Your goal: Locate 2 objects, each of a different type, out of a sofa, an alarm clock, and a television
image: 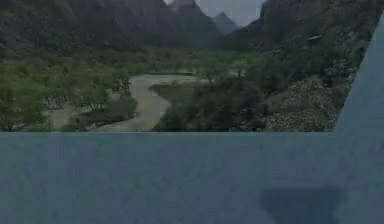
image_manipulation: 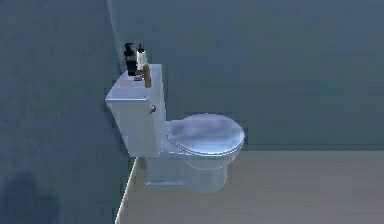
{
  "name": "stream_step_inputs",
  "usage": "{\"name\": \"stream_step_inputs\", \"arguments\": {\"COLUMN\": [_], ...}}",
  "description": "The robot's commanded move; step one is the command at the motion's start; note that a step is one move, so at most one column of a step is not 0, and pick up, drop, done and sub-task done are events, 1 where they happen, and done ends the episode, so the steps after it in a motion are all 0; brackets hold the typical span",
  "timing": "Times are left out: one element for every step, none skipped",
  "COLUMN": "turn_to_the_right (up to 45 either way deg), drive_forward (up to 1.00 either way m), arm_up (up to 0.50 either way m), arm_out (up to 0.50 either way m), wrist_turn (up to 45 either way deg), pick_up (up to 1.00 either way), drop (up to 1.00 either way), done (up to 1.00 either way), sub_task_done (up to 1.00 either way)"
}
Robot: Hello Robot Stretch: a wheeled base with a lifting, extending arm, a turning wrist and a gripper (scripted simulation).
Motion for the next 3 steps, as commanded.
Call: {"name": "stream_step_inputs", "arguments": {"turn_to_the_right": [-45.0,-45.0,-45.0], "drive_forward": [0.0,0.0,0.0], "arm_up": [0.0,0.0,0.0], "arm_out": [0.0,0.0,0.0], "wrist_turn": [0.0,0.0,0.0], "pick_up": [0.0,0.0,0.0], "drop": [0.0,0.0,0.0], "done": [0.0,0.0,0.0], "sub_task_done": [0.0,0.0,0.0]}}
